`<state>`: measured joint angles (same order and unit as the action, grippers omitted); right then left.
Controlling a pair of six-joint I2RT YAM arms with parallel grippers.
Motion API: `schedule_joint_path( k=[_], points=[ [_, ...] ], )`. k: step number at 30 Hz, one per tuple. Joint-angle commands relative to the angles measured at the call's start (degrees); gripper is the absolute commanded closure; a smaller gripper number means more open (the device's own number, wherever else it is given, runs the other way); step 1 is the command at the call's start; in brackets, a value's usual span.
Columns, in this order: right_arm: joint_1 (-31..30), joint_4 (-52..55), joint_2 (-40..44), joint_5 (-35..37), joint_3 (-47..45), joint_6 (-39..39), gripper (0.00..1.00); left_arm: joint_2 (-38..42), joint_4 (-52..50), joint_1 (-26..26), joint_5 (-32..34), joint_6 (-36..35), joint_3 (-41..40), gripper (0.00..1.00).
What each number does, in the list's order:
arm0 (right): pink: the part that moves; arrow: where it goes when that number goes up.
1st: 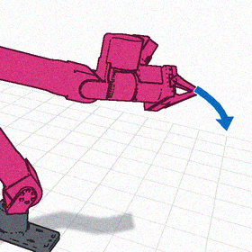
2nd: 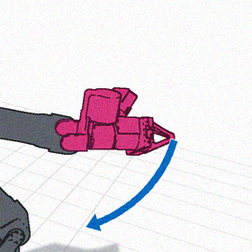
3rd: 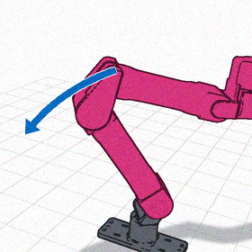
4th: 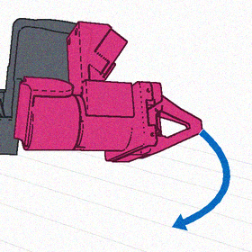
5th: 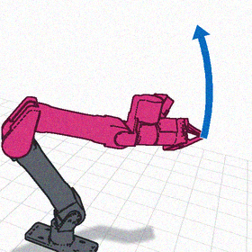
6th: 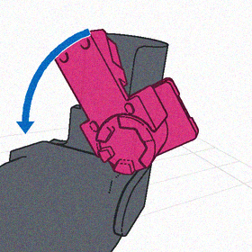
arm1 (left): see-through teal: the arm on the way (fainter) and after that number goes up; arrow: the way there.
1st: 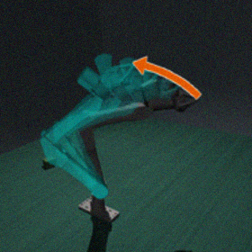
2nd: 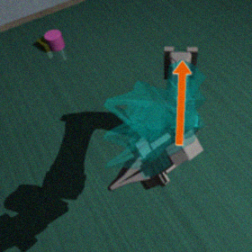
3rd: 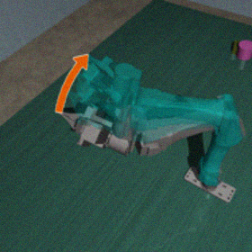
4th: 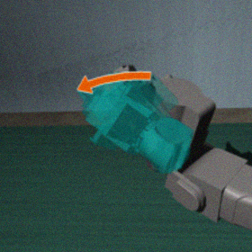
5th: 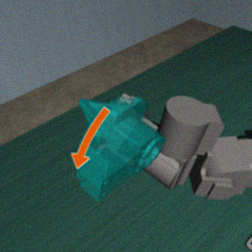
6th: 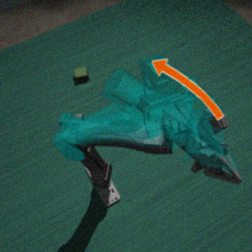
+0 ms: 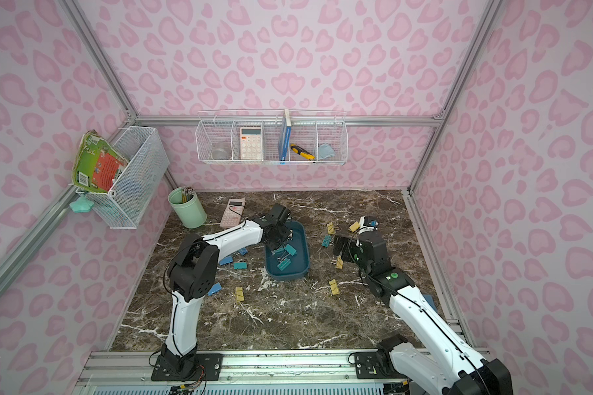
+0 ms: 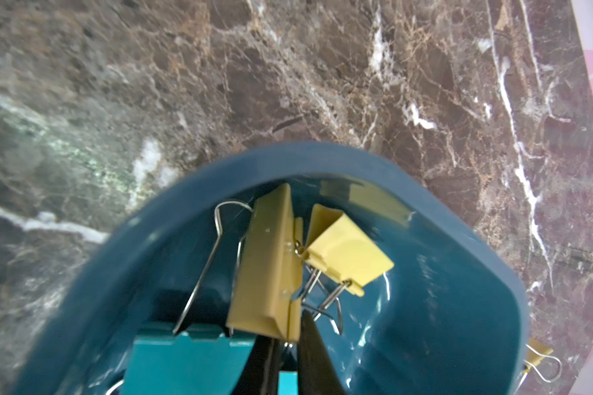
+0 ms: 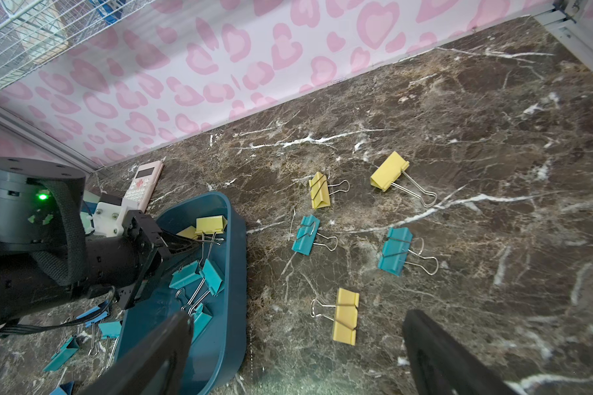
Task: Take out the binder clips from the storage box
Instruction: Pick up the binder clip from the storage box.
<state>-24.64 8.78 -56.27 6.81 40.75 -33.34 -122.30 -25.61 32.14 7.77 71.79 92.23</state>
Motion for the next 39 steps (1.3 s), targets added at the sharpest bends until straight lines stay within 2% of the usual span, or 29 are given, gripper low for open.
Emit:
schedule_joint_path(
  k=[1, 5, 19, 26, 27, 29, 35, 38, 39],
  points=[
    [0.1, -1.8, -0.1, -0.1, 0.1, 0.2, 0.01, 1.1, -0.6, 0.0, 0.6, -0.6, 0.2, 0.8],
    [0.0, -1.9, -0.1, -0.2, -0.2, 0.2, 0.01, 0.9, -0.5, 0.0, 0.7, -0.8, 0.4, 0.75],
    [0.1, -2.4, 0.3, -0.7, -1.1, 0.1, 0.01, -3.2, -0.4, -0.4, 1.7, 1.6, 3.1, 0.74],
    [0.2, -3.1, 0.5, -1.0, -2.0, -0.1, 0.01, -4.8, -1.6, -0.7, 2.3, 1.7, 4.4, 0.7],
    [0.2, -3.2, 0.4, -1.0, -2.1, -0.1, 0.01, -5.0, -1.6, -0.9, 2.3, 1.8, 4.4, 0.71],
    [0.1, -3.4, 0.4, -1.1, -2.2, -0.1, 0.01, -5.2, -1.7, -1.1, 2.1, 1.9, 4.5, 0.81],
    [0.2, -3.7, 0.0, -1.2, -2.3, -0.1, 0.01, -4.6, -1.7, -1.1, 2.4, 1.1, 4.3, 0.87],
    [0.1, -3.9, -0.2, -1.5, -2.3, -0.2, 0.01, -5.0, -1.5, -1.4, 1.6, 1.0, 4.3, 1.0],
    [0.2, -3.9, -0.1, -1.5, -2.3, -0.1, 0.01, -5.0, -1.6, -1.3, 1.4, 1.0, 4.2, 1.0]
  ],
)
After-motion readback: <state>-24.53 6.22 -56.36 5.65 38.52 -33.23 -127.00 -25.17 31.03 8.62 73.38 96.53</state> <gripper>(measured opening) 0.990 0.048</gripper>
